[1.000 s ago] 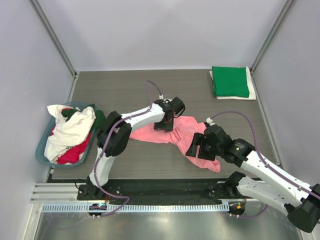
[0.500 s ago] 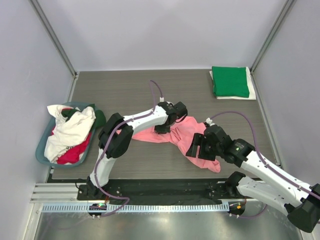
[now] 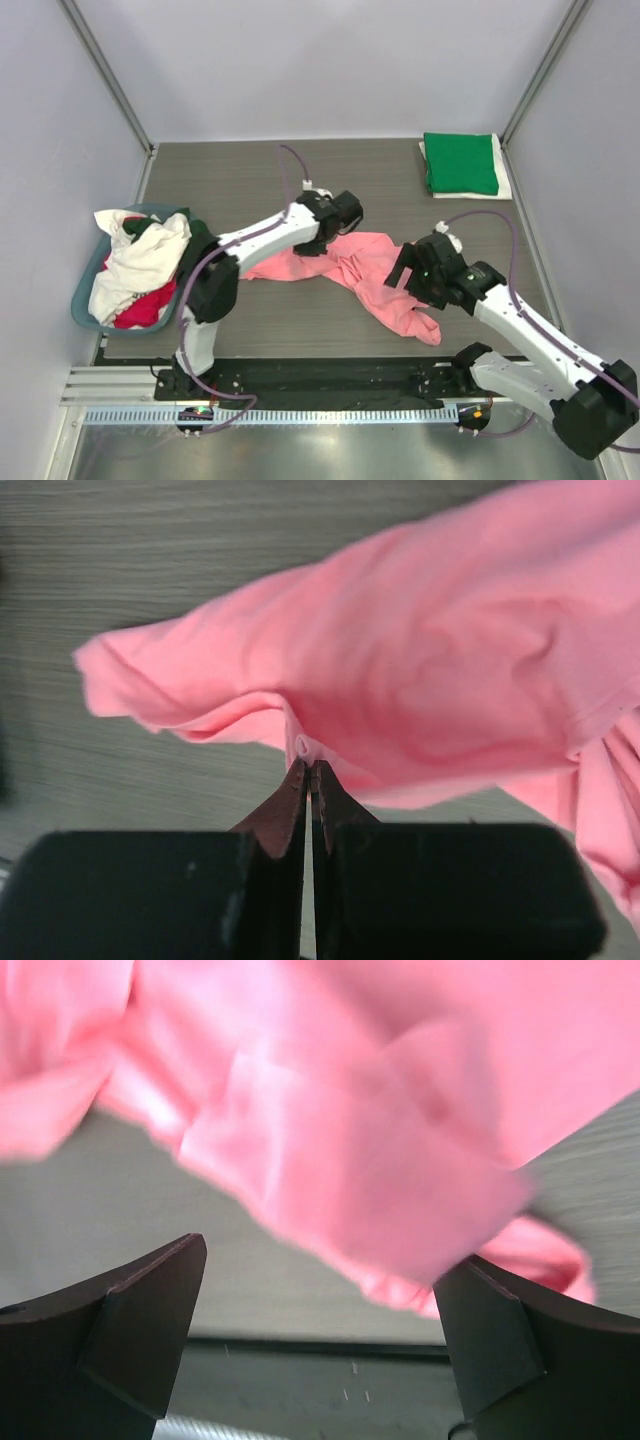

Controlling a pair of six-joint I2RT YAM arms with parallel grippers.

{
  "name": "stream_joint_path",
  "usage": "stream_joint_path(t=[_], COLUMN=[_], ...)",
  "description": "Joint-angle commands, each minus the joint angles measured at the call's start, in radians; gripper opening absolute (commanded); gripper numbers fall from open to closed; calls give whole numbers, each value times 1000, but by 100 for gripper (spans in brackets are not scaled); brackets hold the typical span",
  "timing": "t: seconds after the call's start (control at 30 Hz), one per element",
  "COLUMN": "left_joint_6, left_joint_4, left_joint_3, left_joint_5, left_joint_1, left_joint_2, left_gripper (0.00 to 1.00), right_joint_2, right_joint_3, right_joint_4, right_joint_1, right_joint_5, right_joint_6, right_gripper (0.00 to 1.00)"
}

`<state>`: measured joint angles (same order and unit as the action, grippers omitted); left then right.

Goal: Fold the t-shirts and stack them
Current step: Flatten the tshirt out

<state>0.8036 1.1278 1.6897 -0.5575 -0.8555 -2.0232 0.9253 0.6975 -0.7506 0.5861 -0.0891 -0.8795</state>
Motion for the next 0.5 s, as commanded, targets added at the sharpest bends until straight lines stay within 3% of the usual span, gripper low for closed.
stream_joint_path(t=[0.0, 0.03, 0.2, 0.47], left_joint_6=[-1, -6, -41, -53], left_joint_4=[50, 47, 23, -16], left_joint_3=[-24, -59, -154, -260], left_joint_5=[-81, -78, -53, -9], left_joint_1=[78, 110, 182, 211], left_joint_2=[236, 265, 424, 486], left_gripper=[0, 0, 0, 0], right_joint_2=[55, 75, 115, 133], right_joint_3=[56, 59, 19, -138], right_joint_4=[7, 5, 5, 131], right_joint_1=[-170, -255, -426, -624], right_joint_5=[-61, -58, -95, -86], right_joint_6=[-30, -32, -79, -58], right_gripper=[100, 100, 99, 85])
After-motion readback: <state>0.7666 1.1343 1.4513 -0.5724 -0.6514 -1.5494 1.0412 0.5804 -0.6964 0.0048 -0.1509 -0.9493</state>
